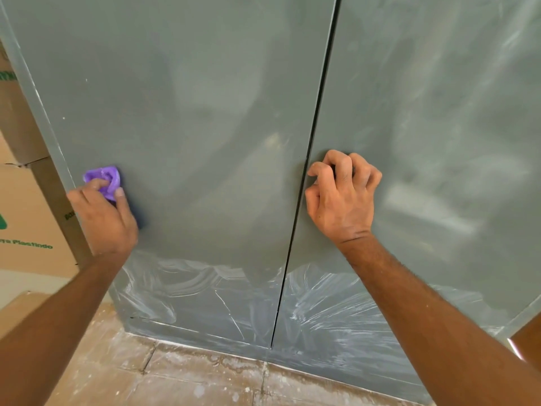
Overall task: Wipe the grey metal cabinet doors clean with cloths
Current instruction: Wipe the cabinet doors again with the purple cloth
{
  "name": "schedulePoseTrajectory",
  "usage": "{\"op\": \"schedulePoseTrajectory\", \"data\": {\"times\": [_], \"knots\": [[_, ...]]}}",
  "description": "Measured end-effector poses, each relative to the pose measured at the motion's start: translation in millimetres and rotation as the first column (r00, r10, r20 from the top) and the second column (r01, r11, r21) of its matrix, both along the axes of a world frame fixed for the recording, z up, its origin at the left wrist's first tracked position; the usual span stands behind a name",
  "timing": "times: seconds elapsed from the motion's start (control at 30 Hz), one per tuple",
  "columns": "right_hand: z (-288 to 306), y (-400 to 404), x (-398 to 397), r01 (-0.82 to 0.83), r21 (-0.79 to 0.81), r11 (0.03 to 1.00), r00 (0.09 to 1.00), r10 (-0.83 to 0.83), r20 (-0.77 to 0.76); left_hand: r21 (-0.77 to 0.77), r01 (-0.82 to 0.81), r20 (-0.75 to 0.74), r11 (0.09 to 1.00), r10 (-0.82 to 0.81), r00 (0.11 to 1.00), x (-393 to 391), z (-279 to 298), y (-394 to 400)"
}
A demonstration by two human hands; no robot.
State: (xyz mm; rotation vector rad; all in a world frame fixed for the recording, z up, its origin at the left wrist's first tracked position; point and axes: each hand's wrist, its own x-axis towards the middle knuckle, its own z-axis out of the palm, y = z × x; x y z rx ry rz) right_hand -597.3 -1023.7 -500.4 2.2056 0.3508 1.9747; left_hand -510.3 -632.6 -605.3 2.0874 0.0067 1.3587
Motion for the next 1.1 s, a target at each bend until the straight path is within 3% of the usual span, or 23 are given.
{"op": "schedulePoseTrajectory", "data": {"times": [0.07,0.17,0.3,0.4,0.5,0.57,0.63,0.67,0.77,0.83,0.87,0.97,1.0,1.03,1.1], "knots": [[0,0,0,0.003,-0.002,1.000,1.000,-0.003,0.006,0.128,0.092,0.005,0.988,-0.093,0.996,-11,-20,-18],[1,0,0,0.002,-0.004,1.000,1.000,-0.002,0.008,0.233,0.134,-0.189,0.963,-0.090,0.978,-16,-84,2],[1,1,0,0.007,0.004,1.000,1.000,-0.007,0.008,-0.217,-0.027,-0.175,0.976,-0.012,0.985,34,-53,66],[0,1,-1,0.006,0.000,1.000,1.000,-0.006,0.014,-0.221,-0.007,-0.015,0.975,0.004,1.000,7,-14,15],[1,1,-1,0.008,-0.006,1.000,1.000,-0.008,0.000,-0.239,-0.022,-0.090,0.971,0.000,0.996,-9,-72,2],[1,0,-1,0.016,-0.007,1.000,1.000,-0.016,0.009,-0.407,-0.074,-0.227,0.910,-0.022,0.974,-14,-115,14],[1,1,-1,0.019,-0.003,1.000,1.000,-0.019,0.022,-0.646,-0.074,-0.227,0.760,-0.098,0.969,-12,-107,16],[1,1,-1,0.019,-0.005,1.000,0.999,-0.019,0.026,-0.689,-0.073,-0.217,0.721,-0.109,0.970,-12,-88,9],[1,1,-1,0.011,-0.006,1.000,1.000,-0.011,0.027,-0.611,0.044,-0.063,0.790,-0.104,0.993,-5,-54,-4],[1,1,0,0.010,-0.007,1.000,1.000,-0.010,0.029,-0.585,0.061,-0.058,0.808,-0.117,0.991,-5,-69,-13],[0,2,0,0.010,-0.008,1.000,1.000,-0.009,0.029,-0.655,0.021,-0.118,0.755,-0.130,0.985,-10,-83,-19],[1,2,-1,0.013,-0.005,1.000,1.000,-0.013,0.025,-0.905,-0.154,-0.243,0.396,-0.186,0.952,-20,-107,-25],[1,2,-1,0.013,-0.003,1.000,1.000,-0.013,0.021,-0.922,-0.170,-0.251,0.349,-0.200,0.947,-19,-101,-25],[1,2,-1,0.012,-0.001,1.000,1.000,-0.012,0.017,-0.926,-0.142,-0.227,0.350,-0.213,0.950,-16,-94,-27],[0,2,-1,0.006,0.002,1.000,1.000,-0.006,0.017,-0.882,-0.076,-0.183,0.465,-0.189,0.965,-18,-79,-36]]}}
